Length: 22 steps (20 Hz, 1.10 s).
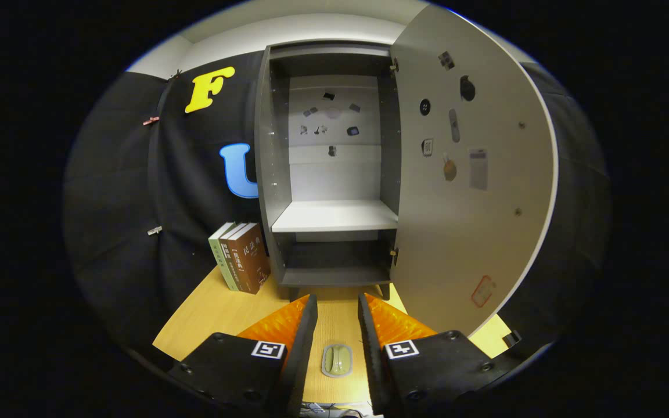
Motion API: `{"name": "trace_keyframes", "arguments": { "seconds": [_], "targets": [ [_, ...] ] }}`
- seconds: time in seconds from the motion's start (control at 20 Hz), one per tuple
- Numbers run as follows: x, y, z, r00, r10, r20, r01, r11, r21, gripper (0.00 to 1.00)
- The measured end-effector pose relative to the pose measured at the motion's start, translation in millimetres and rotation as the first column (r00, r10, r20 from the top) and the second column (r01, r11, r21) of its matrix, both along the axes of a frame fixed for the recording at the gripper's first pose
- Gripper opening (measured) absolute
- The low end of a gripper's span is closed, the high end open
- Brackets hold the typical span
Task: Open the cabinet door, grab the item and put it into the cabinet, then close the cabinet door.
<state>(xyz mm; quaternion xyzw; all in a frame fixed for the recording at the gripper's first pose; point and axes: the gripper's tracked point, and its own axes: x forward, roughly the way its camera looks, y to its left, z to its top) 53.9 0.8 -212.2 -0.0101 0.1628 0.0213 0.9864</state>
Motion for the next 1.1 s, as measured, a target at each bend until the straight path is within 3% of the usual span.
{"name": "trace_keyframes", "arguments": {
  "seconds": [0.2, 0.4, 0.7, 1.1],
  "targets": [
    [19.8, 5.6, -54.2, 0.994, 0.025, -0.109, -0.025, 1.0, -0.001, 0.48],
    [39.4, 0.5, -128.0, 0.966, 0.038, -0.256, -0.036, 0.999, 0.012, 0.49],
    [44.1, -4.1, -225.8, 0.893, 0.034, -0.449, -0.024, 0.999, 0.027, 0.49],
    [56.3, -5.1, -302.9, 0.805, 0.025, -0.593, -0.045, 0.999, -0.019, 0.49]
  ]
}}
